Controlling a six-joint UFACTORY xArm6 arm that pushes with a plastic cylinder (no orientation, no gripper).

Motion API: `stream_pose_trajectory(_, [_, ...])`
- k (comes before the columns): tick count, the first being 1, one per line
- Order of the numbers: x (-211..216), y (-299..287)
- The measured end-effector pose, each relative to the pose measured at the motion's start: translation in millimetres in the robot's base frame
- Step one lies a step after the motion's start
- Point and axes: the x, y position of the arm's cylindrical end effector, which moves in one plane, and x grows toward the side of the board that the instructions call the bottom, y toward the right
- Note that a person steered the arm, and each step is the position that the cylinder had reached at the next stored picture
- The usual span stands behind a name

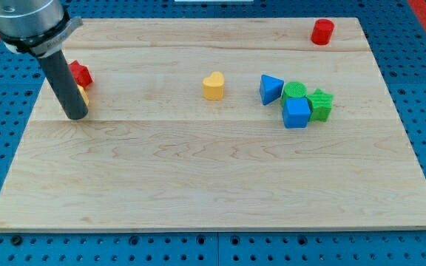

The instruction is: Slide the red circle closer to red star

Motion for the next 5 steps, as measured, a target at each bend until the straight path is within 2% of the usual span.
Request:
stream_pose_trajectory(1, [-14, -2])
stream_pose_trajectory(2, [-19, 62])
stream_pose_trajectory(3, [-71, 122])
stream_pose_trajectory(4, [-106, 149])
stream_pose_trajectory(5, [-109, 219])
